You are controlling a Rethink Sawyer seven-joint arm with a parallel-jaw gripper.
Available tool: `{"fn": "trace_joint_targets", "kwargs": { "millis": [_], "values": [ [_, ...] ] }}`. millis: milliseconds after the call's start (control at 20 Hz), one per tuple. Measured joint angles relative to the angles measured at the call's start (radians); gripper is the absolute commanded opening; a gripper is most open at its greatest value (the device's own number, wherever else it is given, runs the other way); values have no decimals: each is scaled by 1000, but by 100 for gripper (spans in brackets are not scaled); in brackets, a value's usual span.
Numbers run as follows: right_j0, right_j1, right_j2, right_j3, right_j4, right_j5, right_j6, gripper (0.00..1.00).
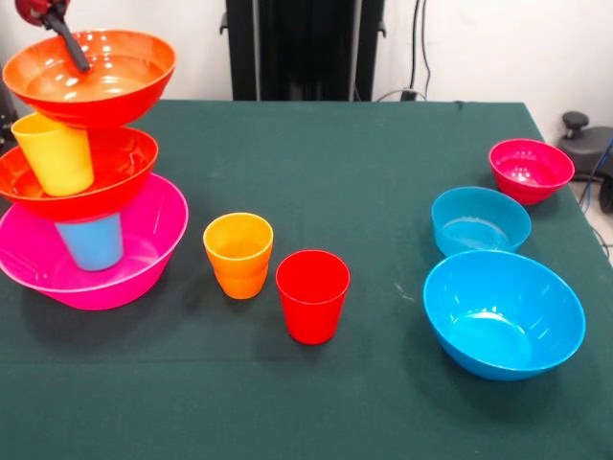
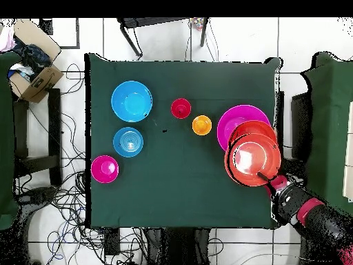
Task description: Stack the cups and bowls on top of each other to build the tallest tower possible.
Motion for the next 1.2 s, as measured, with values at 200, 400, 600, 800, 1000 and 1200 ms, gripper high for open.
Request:
{"fn": "trace_joint_targets", "kwargs": {
  "millis": [200,400,600,800,1000,1200],
  "values": [
    [-3,0,0,-1,-7,7,0,0],
    [-3,-1,0,-3,-10,15,0,0],
    [-3,-3,0,-10,-10,25,0,0],
    [-3,-8,0,-18,-10,36,0,0],
    [-3,-10,0,-28,-11,53,0,0],
    [-3,-10,0,-42,-13,80,0,0]
  ]
}}
